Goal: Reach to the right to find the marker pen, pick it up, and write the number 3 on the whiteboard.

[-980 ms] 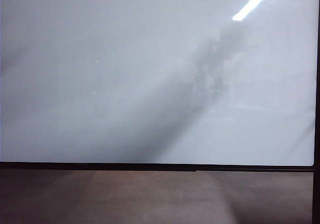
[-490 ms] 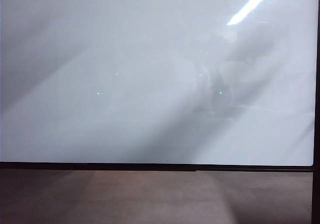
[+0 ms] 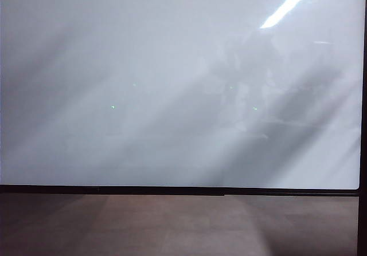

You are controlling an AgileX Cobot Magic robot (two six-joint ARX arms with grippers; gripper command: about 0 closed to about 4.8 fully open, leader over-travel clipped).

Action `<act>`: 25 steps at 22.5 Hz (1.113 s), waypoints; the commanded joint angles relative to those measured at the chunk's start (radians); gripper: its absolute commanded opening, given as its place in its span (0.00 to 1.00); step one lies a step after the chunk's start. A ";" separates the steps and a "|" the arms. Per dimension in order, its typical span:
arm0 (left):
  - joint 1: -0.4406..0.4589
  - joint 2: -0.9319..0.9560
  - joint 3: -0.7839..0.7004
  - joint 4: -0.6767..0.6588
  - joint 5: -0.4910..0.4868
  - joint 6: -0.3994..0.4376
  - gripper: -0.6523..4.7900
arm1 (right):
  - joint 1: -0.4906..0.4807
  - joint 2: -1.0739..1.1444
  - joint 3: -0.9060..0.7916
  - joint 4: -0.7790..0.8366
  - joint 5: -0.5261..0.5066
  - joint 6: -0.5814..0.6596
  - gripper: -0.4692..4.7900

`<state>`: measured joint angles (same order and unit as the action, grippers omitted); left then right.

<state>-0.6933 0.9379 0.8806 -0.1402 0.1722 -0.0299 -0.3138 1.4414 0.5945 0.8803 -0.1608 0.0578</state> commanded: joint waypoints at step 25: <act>0.006 0.103 0.003 0.269 -0.060 0.036 0.11 | -0.082 0.539 0.220 0.416 -0.226 -0.036 0.61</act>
<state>-0.6872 1.0451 0.8818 0.1154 0.1120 0.0071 -0.3885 1.9831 0.8017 1.2900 -0.3683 0.0208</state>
